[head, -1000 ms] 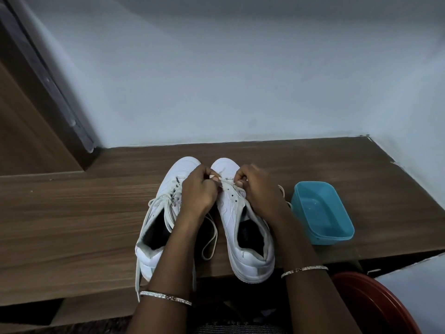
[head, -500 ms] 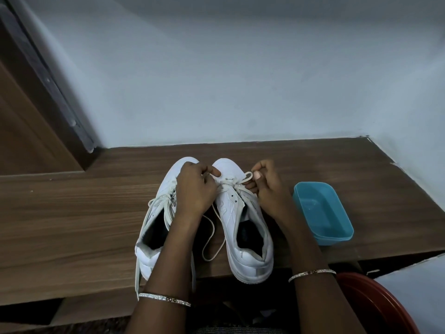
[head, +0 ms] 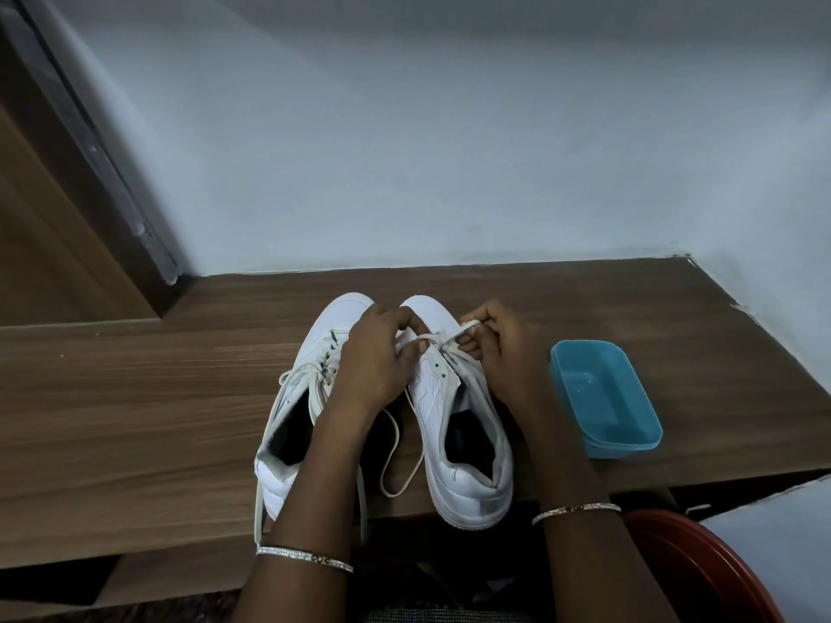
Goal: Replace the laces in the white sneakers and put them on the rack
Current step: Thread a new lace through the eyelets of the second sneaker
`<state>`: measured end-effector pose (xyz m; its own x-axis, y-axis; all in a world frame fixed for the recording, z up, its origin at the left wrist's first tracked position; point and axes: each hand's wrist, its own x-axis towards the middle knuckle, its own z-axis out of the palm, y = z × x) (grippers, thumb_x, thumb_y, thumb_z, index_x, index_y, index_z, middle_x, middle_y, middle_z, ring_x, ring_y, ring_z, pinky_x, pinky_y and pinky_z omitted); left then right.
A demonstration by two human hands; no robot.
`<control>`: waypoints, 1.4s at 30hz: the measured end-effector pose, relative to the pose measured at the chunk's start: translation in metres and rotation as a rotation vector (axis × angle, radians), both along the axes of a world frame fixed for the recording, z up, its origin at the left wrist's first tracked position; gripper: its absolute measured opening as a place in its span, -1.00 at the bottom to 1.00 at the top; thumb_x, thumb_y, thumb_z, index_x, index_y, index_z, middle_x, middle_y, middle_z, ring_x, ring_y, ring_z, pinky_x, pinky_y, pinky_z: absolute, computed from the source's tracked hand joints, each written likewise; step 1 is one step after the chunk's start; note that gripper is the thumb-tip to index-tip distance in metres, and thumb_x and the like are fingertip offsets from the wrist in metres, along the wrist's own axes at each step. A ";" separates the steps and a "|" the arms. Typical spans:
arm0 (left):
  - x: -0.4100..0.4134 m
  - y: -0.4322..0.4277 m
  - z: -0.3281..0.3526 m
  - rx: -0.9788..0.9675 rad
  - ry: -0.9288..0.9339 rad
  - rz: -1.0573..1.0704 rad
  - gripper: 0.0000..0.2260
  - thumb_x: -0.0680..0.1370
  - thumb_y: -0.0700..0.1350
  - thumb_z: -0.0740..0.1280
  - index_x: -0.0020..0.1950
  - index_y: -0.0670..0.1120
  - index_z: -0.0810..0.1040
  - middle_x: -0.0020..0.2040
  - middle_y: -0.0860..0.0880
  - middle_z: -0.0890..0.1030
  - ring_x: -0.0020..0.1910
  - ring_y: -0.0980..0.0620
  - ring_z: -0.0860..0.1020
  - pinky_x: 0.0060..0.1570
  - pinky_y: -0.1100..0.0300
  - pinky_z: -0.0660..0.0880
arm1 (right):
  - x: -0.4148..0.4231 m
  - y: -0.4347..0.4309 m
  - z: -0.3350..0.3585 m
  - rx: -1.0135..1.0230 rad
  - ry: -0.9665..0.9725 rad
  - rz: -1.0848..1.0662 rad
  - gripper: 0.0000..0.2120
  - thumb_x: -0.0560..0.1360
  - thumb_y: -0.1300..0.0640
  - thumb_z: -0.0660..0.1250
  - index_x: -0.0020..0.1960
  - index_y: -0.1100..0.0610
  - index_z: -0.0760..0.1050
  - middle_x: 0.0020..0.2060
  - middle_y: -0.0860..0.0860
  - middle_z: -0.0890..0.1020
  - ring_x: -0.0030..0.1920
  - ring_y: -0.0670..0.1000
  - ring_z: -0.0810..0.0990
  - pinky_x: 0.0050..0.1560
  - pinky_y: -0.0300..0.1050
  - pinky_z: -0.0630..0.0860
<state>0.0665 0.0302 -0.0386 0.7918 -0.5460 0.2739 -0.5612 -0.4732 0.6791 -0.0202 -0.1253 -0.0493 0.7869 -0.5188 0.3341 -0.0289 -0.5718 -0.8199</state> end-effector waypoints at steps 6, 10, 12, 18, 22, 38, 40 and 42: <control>0.001 -0.001 -0.005 0.029 -0.010 0.040 -0.87 0.47 -0.14 0.44 -0.04 0.02 0.55 -0.10 0.10 0.50 -0.10 0.13 0.38 -0.17 0.21 0.23 | 0.001 0.006 0.009 0.039 -0.057 -0.055 -0.69 0.55 0.42 0.10 -0.02 0.06 0.48 -0.16 0.02 0.61 -0.26 0.01 0.71 -0.30 -0.16 0.61; 0.004 0.000 -0.006 0.012 0.012 0.038 -0.84 0.46 -0.19 0.41 -0.04 0.03 0.56 -0.03 0.03 0.56 -0.08 0.12 0.40 -0.13 0.20 0.26 | 0.001 0.006 0.009 -0.045 -0.040 -0.044 -0.85 0.57 0.28 0.29 0.08 0.10 0.53 -0.15 -0.13 0.61 -0.27 -0.17 0.66 -0.25 -0.30 0.55; 0.003 0.001 -0.004 -0.003 0.023 0.039 -0.85 0.45 -0.20 0.42 -0.06 0.03 0.58 -0.03 0.01 0.56 -0.08 0.12 0.41 -0.13 0.20 0.28 | 0.000 0.002 0.007 -0.011 0.055 -0.048 -0.86 0.50 0.14 0.44 0.04 0.05 0.56 -0.19 -0.14 0.62 -0.24 -0.18 0.63 -0.23 -0.36 0.49; -0.002 0.000 0.002 -0.042 0.019 -0.017 -0.82 0.44 -0.19 0.46 -0.02 0.06 0.65 -0.14 0.04 0.44 -0.14 0.05 0.47 -0.12 0.17 0.41 | 0.002 -0.002 -0.002 -0.035 0.160 -0.056 -0.87 0.49 0.03 0.43 -0.06 0.08 0.65 -0.22 -0.06 0.70 -0.18 -0.07 0.66 -0.12 -0.07 0.56; -0.004 -0.002 0.002 -0.025 0.011 -0.008 -0.91 0.45 -0.10 0.48 -0.09 0.08 0.65 -0.16 0.05 0.41 -0.17 0.03 0.47 -0.13 0.12 0.44 | 0.003 0.000 -0.001 -0.093 0.155 -0.128 -0.89 0.57 0.13 0.33 -0.07 0.17 0.48 -0.20 0.01 0.66 -0.16 0.08 0.63 -0.16 0.01 0.48; -0.006 -0.008 -0.001 -0.011 -0.034 0.007 -0.95 0.49 -0.12 0.44 -0.08 0.01 0.61 -0.15 0.10 0.37 -0.19 0.06 0.42 -0.21 0.16 0.36 | 0.003 0.009 -0.001 -0.016 0.090 -0.092 -0.56 0.44 0.37 0.17 -0.07 -0.20 0.26 -0.25 -0.05 0.67 -0.24 -0.03 0.71 -0.14 0.18 0.64; -0.006 -0.009 -0.004 0.025 -0.058 -0.004 -0.91 0.51 -0.19 0.37 -0.10 0.00 0.56 -0.11 0.08 0.39 -0.21 0.02 0.46 -0.22 0.09 0.47 | 0.002 0.010 0.000 0.024 0.063 -0.094 -0.66 0.51 0.32 0.15 -0.06 -0.15 0.33 -0.25 -0.05 0.68 -0.26 -0.06 0.71 -0.15 0.17 0.65; -0.010 -0.011 -0.006 0.069 -0.085 -0.027 -0.85 0.49 -0.27 0.27 -0.09 -0.01 0.47 -0.04 0.04 0.39 -0.23 -0.07 0.50 -0.23 -0.03 0.53 | 0.001 0.009 0.002 0.079 0.036 -0.093 -0.75 0.57 0.27 0.18 -0.06 -0.08 0.41 -0.22 -0.03 0.70 -0.27 -0.08 0.71 -0.14 0.14 0.66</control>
